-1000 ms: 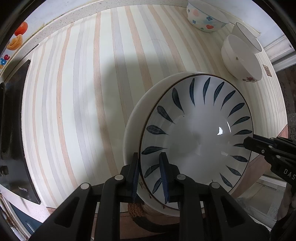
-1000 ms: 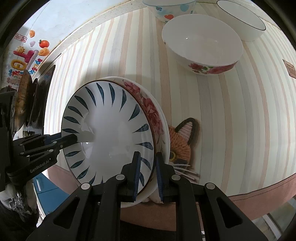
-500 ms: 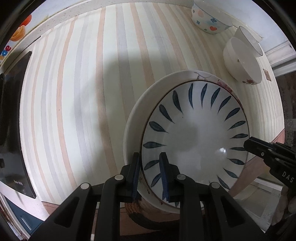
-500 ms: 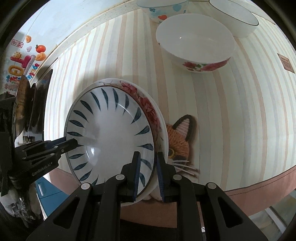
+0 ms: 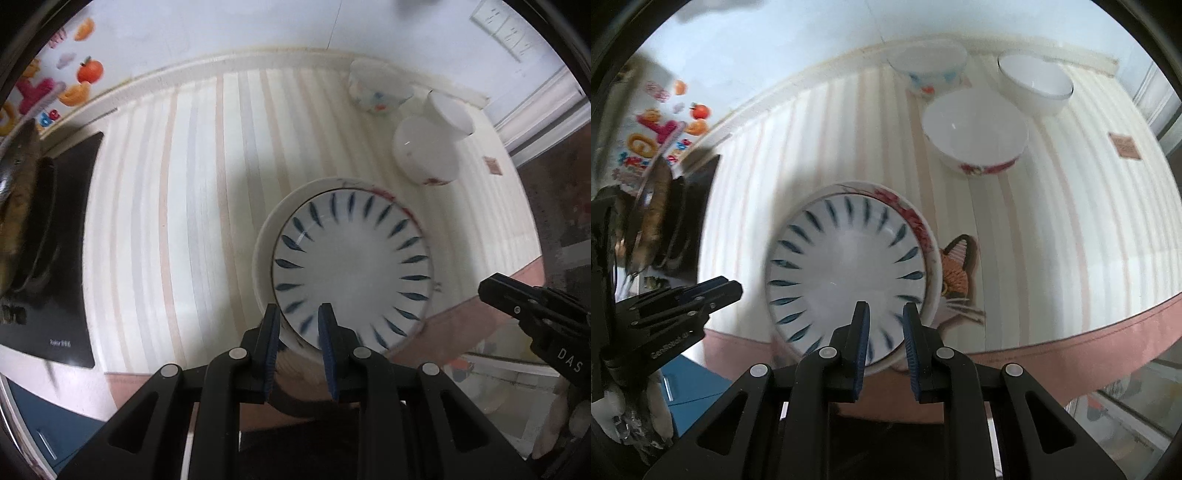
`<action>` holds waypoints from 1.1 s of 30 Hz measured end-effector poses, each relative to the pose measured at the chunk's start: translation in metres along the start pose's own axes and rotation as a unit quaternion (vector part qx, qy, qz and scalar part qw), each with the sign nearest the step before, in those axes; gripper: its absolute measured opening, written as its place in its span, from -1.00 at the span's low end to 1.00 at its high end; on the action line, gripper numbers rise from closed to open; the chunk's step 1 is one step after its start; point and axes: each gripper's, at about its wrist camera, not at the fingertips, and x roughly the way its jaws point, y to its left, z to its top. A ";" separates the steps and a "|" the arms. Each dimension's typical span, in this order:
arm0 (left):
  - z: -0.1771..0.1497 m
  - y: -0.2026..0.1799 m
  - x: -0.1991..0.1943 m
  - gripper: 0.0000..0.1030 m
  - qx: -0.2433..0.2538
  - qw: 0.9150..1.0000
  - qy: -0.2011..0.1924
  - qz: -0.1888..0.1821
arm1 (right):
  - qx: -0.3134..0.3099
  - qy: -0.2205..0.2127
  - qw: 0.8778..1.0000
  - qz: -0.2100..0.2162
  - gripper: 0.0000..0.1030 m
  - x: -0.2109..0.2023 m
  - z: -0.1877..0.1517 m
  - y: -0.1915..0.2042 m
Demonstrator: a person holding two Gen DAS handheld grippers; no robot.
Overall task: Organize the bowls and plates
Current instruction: 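Lower the plate stack onto the counter beside the cat towel and open both grippers, then reach both grippers to a plain white bowl and grip its rim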
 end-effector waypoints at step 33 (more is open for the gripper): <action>-0.029 -0.083 -0.064 -0.51 -0.076 0.993 -0.089 0.008 | -0.012 -0.104 0.991 0.078 -0.01 -0.144 -0.073 -0.069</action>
